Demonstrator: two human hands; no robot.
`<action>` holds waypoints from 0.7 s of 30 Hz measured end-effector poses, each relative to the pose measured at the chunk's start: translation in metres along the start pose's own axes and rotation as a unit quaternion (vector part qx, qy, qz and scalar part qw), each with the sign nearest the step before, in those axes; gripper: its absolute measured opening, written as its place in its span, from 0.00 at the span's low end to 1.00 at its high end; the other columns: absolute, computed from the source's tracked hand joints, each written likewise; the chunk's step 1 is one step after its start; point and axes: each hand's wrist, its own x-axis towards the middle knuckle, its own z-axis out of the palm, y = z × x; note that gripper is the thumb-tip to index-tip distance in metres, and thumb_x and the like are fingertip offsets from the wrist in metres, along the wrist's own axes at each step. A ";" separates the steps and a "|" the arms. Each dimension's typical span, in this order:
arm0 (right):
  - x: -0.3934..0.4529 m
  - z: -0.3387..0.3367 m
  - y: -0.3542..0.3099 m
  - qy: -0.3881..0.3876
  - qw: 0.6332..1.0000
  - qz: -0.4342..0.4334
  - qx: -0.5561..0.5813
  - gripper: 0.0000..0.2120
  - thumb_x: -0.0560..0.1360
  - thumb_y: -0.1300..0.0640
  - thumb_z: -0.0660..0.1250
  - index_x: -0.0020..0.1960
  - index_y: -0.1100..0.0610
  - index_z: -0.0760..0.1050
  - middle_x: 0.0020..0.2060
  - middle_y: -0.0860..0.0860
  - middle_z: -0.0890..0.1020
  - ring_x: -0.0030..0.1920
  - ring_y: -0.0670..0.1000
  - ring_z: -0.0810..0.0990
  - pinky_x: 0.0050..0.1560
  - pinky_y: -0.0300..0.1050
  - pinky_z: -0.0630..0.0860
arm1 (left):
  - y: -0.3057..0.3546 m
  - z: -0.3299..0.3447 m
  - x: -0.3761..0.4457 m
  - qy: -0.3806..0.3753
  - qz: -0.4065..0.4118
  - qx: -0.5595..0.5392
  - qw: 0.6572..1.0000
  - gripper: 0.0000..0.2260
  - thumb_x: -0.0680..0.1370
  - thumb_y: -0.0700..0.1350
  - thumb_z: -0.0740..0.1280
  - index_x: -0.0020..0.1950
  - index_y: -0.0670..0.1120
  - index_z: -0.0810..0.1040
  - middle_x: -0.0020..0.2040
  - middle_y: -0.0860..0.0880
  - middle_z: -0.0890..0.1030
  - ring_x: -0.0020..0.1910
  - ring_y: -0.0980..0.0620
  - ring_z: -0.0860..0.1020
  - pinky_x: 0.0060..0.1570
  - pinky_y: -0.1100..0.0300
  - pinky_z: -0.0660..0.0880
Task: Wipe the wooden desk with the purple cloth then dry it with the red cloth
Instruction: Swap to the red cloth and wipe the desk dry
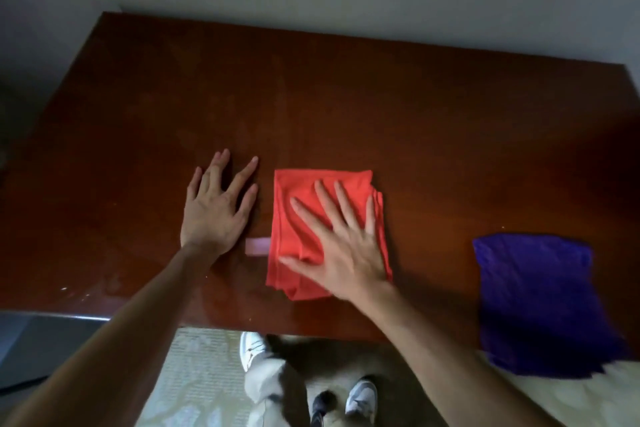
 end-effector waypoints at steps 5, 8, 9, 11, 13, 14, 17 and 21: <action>0.167 -0.011 0.028 -0.018 0.997 0.071 0.018 0.44 0.73 0.18 0.49 0.84 0.35 0.49 0.86 0.48 0.47 0.85 0.56 0.42 0.79 0.76 0.43 | 0.002 0.003 0.001 0.016 -0.011 0.004 1.000 0.23 0.85 0.58 0.48 0.81 0.63 0.60 0.83 0.45 0.60 0.83 0.47 0.55 0.80 0.45 0.50; 0.257 -0.017 0.041 -0.012 0.996 0.085 0.030 0.44 0.74 0.19 0.52 0.84 0.35 0.50 0.86 0.49 0.49 0.86 0.57 0.44 0.79 0.76 0.43 | 0.000 0.003 0.002 0.014 -0.003 0.011 1.000 0.23 0.85 0.58 0.48 0.82 0.62 0.59 0.83 0.44 0.59 0.83 0.47 0.55 0.80 0.44 0.51; 0.281 -0.018 0.044 -0.008 0.996 0.087 0.030 0.43 0.74 0.19 0.53 0.84 0.36 0.50 0.86 0.49 0.49 0.85 0.57 0.45 0.79 0.75 0.43 | 0.000 0.003 0.002 0.011 0.001 0.014 1.000 0.24 0.85 0.57 0.48 0.82 0.62 0.58 0.83 0.44 0.59 0.83 0.48 0.55 0.81 0.44 0.51; 0.322 -0.023 0.048 -0.007 0.995 0.093 0.033 0.43 0.75 0.20 0.53 0.84 0.36 0.50 0.86 0.49 0.49 0.86 0.57 0.45 0.79 0.74 0.42 | -0.001 0.005 0.003 0.009 0.008 0.022 1.000 0.24 0.86 0.57 0.47 0.83 0.61 0.57 0.83 0.44 0.58 0.84 0.48 0.53 0.81 0.44 0.50; 0.350 -0.027 0.049 -0.002 0.995 0.093 0.038 0.43 0.75 0.20 0.54 0.84 0.36 0.50 0.86 0.49 0.49 0.86 0.56 0.45 0.80 0.74 0.42 | -0.003 0.006 0.001 0.009 0.013 0.030 0.999 0.24 0.86 0.57 0.47 0.83 0.61 0.55 0.84 0.44 0.57 0.84 0.49 0.52 0.81 0.45 0.49; 0.357 -0.027 0.051 0.002 0.995 0.095 0.034 0.43 0.75 0.20 0.53 0.84 0.36 0.50 0.86 0.49 0.49 0.86 0.56 0.45 0.80 0.74 0.42 | -0.004 0.006 0.001 0.009 0.017 0.028 0.999 0.24 0.86 0.57 0.47 0.83 0.61 0.55 0.84 0.44 0.56 0.84 0.49 0.52 0.81 0.45 0.48; 0.366 -0.029 0.052 -0.005 0.996 0.086 0.023 0.43 0.75 0.20 0.52 0.85 0.36 0.49 0.86 0.49 0.49 0.86 0.57 0.44 0.79 0.74 0.41 | -0.006 0.006 0.001 0.010 0.019 0.020 1.000 0.24 0.86 0.57 0.48 0.83 0.61 0.56 0.84 0.44 0.56 0.84 0.49 0.52 0.81 0.45 0.48; 0.354 -0.028 0.048 -0.013 0.996 0.090 0.021 0.43 0.76 0.20 0.51 0.85 0.37 0.48 0.86 0.50 0.47 0.85 0.57 0.44 0.79 0.74 0.41 | -0.004 0.005 0.002 0.006 0.020 0.009 1.000 0.24 0.86 0.58 0.48 0.83 0.61 0.56 0.84 0.44 0.56 0.84 0.49 0.52 0.81 0.45 0.48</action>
